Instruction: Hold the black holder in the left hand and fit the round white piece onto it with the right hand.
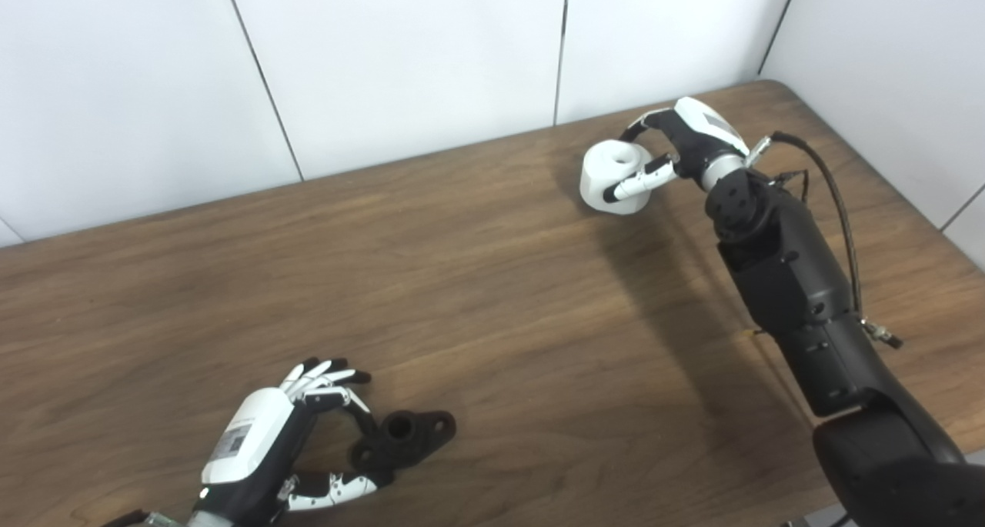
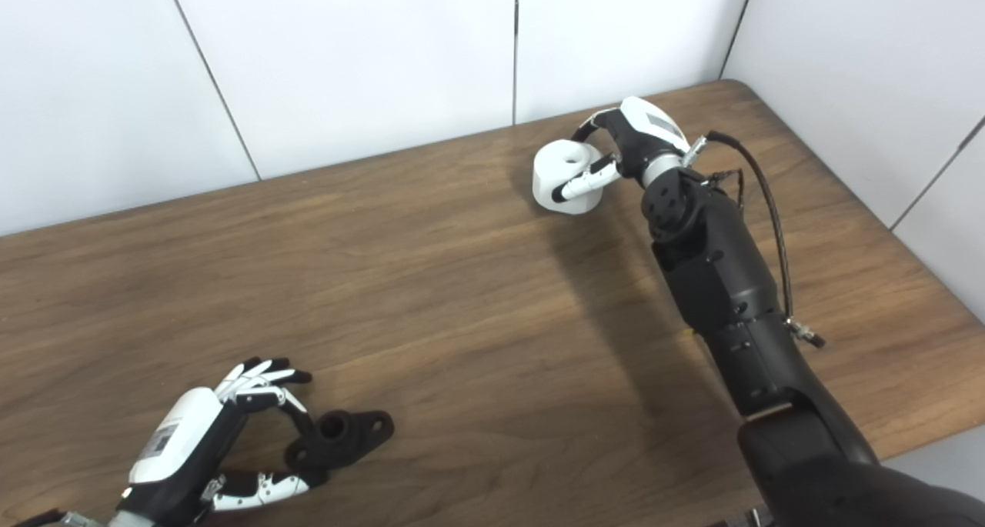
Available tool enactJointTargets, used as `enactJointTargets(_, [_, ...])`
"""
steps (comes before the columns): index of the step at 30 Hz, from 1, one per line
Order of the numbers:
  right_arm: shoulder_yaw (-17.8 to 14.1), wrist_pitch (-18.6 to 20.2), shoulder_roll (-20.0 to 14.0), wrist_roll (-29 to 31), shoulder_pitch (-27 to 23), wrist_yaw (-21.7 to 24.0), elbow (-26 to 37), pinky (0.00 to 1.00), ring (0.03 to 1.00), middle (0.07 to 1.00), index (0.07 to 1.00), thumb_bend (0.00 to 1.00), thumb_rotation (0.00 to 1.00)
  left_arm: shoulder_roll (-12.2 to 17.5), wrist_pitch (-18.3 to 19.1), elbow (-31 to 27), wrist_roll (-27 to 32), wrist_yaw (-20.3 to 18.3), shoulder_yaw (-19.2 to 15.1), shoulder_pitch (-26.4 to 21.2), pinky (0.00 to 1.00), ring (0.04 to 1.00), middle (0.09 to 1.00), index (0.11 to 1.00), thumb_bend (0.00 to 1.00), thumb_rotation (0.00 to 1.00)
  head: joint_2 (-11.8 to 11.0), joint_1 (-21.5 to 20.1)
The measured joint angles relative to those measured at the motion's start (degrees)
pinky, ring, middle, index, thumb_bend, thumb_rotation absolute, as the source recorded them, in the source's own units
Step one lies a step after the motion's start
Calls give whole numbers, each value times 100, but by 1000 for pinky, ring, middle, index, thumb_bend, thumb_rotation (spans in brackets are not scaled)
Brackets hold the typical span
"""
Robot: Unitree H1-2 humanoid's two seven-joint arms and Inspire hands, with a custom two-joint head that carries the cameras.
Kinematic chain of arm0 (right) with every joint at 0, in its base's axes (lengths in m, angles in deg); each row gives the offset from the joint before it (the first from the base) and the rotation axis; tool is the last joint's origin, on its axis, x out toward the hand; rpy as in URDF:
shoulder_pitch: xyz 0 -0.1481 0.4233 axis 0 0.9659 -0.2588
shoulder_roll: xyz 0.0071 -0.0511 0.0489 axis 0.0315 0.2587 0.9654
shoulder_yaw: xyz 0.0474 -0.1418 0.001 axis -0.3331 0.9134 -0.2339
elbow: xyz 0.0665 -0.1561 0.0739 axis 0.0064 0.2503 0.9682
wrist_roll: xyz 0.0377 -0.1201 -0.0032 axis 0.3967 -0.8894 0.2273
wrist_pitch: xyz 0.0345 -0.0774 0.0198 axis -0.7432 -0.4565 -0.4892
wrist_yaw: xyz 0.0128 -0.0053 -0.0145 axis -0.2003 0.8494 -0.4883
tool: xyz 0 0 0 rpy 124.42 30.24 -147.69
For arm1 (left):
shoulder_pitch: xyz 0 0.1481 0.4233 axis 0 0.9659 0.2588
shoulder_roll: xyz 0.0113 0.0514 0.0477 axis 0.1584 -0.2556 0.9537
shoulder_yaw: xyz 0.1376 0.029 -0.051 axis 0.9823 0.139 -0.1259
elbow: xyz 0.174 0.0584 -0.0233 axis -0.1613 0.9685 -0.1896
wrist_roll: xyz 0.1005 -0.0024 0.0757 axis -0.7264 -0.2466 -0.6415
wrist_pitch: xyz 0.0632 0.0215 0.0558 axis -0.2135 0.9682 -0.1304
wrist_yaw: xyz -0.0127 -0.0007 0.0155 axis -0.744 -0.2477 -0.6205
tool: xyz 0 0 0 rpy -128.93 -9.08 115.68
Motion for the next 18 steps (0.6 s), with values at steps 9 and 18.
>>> enactJointTargets(9, [9,0,-1,2,1,7,0,902,973,905,690,858,272,3,-10,-3,1,3,-10,2,962,895,806,485,523,57,26,9])
enactJointTargets(18, [29,0,-14,2,1,17,0,900,974,905,686,855,269,5,-29,-6,-1,9,-16,16,964,893,804,485,523,58,53,18])
